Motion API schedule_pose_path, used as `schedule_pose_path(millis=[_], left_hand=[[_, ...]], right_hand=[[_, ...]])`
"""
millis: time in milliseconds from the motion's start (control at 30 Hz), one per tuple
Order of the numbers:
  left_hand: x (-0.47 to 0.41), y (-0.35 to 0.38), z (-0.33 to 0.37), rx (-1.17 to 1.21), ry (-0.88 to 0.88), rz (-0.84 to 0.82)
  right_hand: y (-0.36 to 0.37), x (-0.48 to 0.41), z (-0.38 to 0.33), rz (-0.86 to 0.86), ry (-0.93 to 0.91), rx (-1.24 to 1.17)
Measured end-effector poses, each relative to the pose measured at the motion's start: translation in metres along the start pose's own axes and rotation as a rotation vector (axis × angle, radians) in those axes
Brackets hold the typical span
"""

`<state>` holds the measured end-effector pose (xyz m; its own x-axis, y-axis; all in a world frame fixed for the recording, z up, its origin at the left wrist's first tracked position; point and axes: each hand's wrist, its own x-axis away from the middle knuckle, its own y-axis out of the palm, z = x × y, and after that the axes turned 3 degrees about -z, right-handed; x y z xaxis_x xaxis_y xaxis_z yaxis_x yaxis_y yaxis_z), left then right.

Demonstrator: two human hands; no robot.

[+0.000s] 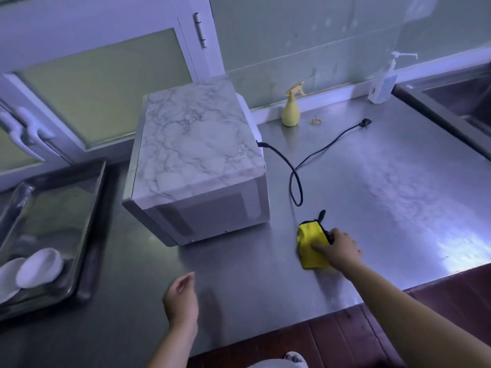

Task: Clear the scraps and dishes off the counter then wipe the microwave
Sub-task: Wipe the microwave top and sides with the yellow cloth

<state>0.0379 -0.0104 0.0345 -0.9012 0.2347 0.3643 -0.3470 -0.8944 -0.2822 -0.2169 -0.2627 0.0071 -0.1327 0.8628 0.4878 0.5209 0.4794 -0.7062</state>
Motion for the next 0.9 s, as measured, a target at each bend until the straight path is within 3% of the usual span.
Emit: schedule_pose_path(millis=[167,267,367,500,633,767,900], left_hand=[[0.034,0.028,0.009,-0.185,-0.080,-0.440],[0.055,0.048,0.028,-0.295,0.065,-0.703],[0.070,0.067,0.044,-0.317,0.233,-0.892],[0.074,0.068,0.053,-0.321,0.406,-0.892],[0.067,0.058,0.060,-0.268,0.429,-0.908],[0.045,0.046,0.072,-0.309,0.598,-0.783],[0.019,0.026,0.086,-0.421,0.677,-0.907]], right_hand=[[-0.004,0.021,-0.008,-0.014,-0.162,-0.322],[-0.004,0.052,-0.017,-0.157,-0.110,-0.730],[-0.001,0.084,-0.030,-0.407,0.026,-0.951],[-0.002,0.114,-0.041,-0.575,0.130,-1.021],[0.003,0.135,-0.047,-0.529,0.141,-0.953],[0.015,0.159,-0.060,-0.496,0.097,-0.865],[0.030,0.184,-0.083,-0.429,0.088,-0.866]])
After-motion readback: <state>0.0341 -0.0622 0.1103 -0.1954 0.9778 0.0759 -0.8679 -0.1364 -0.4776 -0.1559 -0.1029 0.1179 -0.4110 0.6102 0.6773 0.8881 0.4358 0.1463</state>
